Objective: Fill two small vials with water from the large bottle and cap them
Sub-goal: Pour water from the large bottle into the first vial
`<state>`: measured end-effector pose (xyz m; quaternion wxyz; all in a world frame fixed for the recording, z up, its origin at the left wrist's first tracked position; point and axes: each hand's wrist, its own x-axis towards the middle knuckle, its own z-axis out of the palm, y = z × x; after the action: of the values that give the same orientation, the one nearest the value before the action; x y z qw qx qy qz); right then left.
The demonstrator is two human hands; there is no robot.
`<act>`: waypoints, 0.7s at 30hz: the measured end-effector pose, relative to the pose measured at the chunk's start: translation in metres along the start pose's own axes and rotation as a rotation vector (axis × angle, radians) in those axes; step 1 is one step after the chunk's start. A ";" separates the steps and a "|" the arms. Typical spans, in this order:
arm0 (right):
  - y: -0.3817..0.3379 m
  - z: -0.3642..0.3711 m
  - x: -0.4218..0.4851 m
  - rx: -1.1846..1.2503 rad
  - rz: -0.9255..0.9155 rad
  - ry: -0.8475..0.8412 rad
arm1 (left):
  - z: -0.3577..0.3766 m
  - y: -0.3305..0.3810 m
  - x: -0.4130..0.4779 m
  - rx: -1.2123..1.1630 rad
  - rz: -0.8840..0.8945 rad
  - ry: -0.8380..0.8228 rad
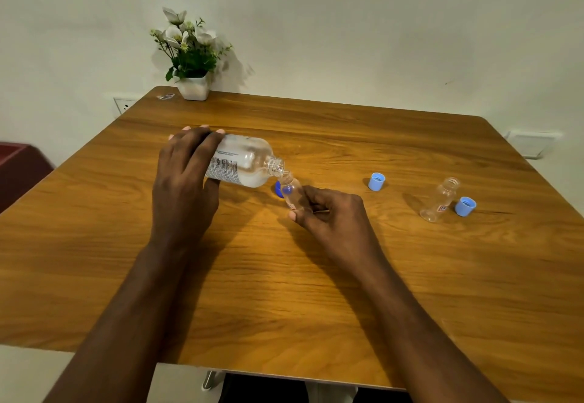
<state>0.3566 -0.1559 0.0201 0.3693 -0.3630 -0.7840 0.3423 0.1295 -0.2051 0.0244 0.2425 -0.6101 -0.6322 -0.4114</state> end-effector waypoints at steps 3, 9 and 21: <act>0.000 0.000 0.000 0.007 0.006 -0.003 | 0.000 0.000 0.000 0.007 0.000 0.001; -0.002 -0.002 -0.001 0.007 0.013 -0.003 | 0.000 0.001 0.000 0.013 0.004 0.014; 0.000 0.000 -0.001 0.019 0.014 0.002 | 0.000 0.000 0.000 0.019 0.007 0.011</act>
<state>0.3573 -0.1561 0.0198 0.3711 -0.3652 -0.7778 0.3521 0.1298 -0.2052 0.0249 0.2534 -0.6077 -0.6324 -0.4080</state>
